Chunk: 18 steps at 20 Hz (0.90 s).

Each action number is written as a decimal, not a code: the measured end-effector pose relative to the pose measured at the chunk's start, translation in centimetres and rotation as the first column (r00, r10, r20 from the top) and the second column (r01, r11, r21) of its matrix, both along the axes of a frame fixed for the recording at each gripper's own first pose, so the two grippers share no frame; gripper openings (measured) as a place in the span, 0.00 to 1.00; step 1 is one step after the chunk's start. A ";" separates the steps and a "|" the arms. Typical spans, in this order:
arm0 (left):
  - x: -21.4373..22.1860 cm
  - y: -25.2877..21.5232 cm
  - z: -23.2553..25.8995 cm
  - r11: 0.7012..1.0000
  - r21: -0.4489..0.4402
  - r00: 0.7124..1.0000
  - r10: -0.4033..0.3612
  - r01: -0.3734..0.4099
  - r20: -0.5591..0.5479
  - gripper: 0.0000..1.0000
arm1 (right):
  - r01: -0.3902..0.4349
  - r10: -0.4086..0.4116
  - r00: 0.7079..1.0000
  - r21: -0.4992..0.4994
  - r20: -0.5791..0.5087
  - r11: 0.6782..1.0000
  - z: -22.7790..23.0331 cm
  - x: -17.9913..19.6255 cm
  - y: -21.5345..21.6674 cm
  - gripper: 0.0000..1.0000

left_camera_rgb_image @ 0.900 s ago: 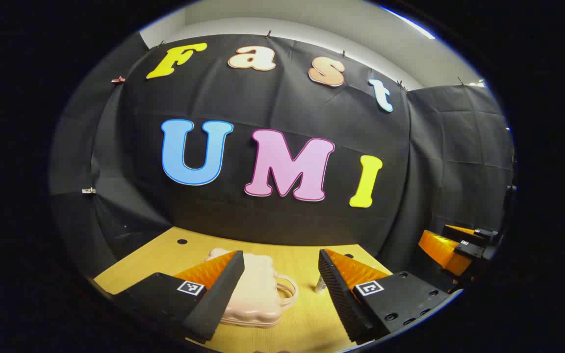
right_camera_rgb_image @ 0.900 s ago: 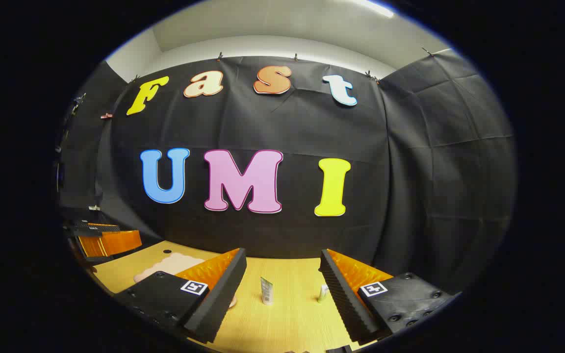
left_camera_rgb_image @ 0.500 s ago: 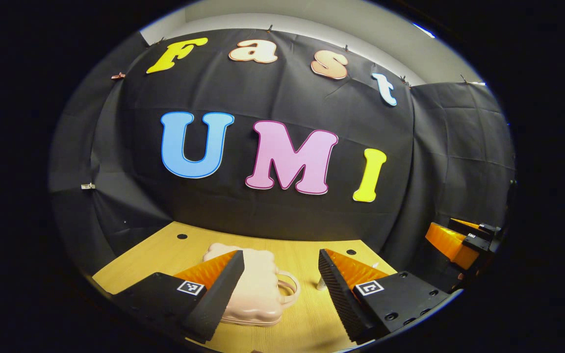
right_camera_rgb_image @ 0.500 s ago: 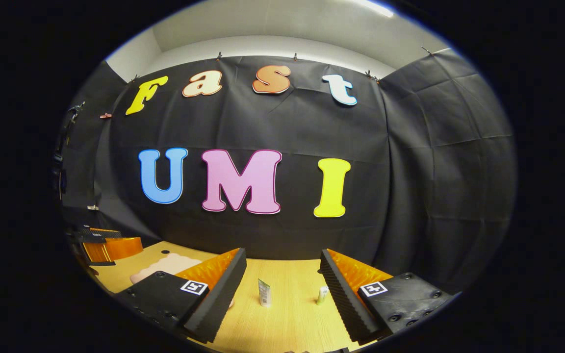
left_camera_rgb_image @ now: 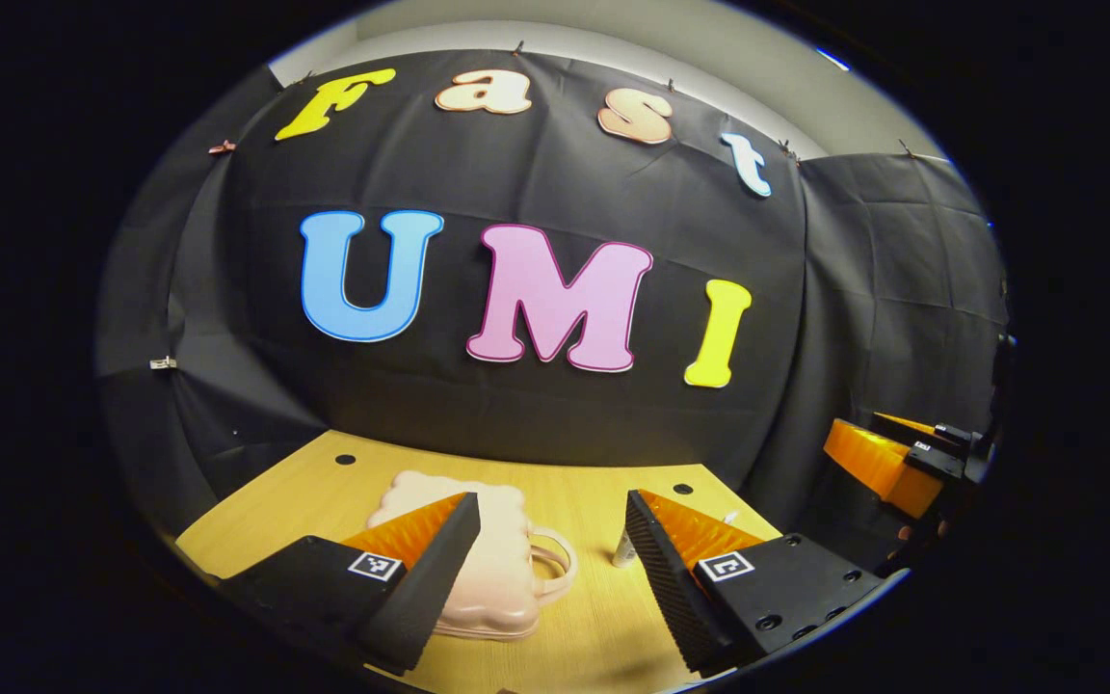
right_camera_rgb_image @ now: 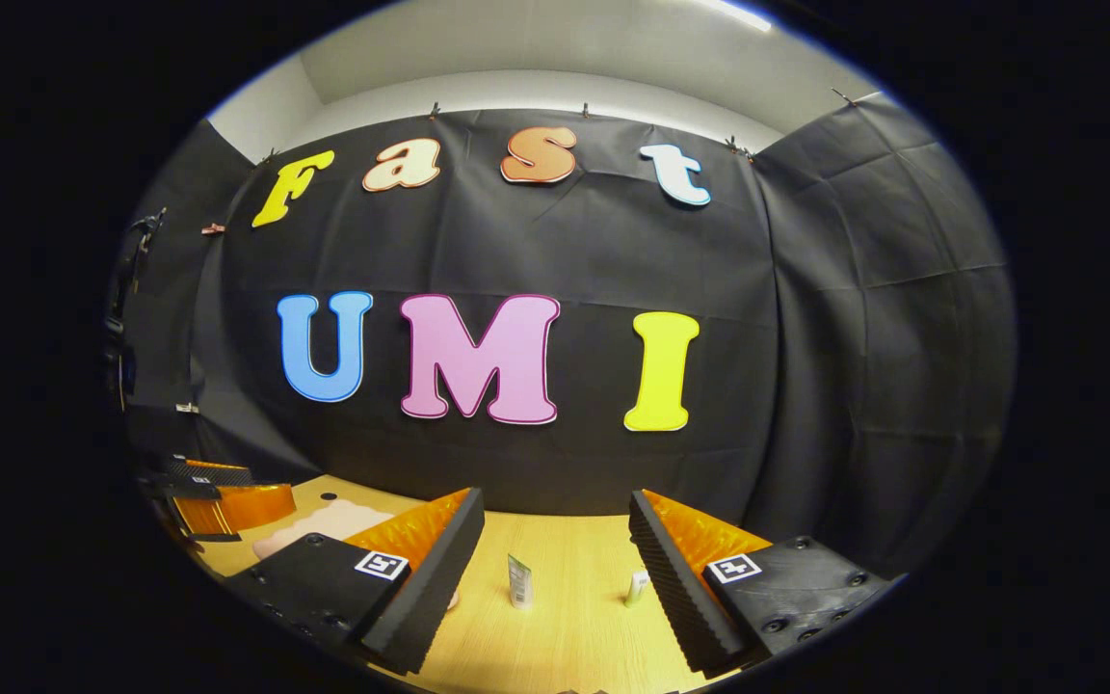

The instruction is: First open the suitcase, pack the skin care products into it, and then close the suitcase.

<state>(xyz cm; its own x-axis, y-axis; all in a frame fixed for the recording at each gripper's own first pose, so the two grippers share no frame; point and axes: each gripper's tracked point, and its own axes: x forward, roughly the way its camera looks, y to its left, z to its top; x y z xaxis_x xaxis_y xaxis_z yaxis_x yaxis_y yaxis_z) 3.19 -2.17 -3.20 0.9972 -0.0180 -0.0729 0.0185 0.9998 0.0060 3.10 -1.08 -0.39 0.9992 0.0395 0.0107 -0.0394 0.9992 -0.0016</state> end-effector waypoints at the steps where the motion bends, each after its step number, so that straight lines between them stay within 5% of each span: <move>1: 0.5 -0.3 -0.6 1.000 0.001 1.000 -0.010 0.010 -0.022 0.96 | 0.001 -0.001 1.000 -0.001 0.000 1.000 0.0 0.2 -0.2 0.96; 11: 12.1 -4.3 -12.2 0.996 0.067 0.954 -0.039 0.062 -0.296 0.95 | -0.030 0.030 0.997 -0.006 -0.077 1.000 -4.5 3.1 -3.5 0.96; 18: 18.5 -3.4 -21.2 0.996 0.088 0.891 0.063 -0.026 -0.449 0.94 | -0.085 0.099 0.970 0.075 -0.221 0.994 -11.0 4.7 -2.3 0.97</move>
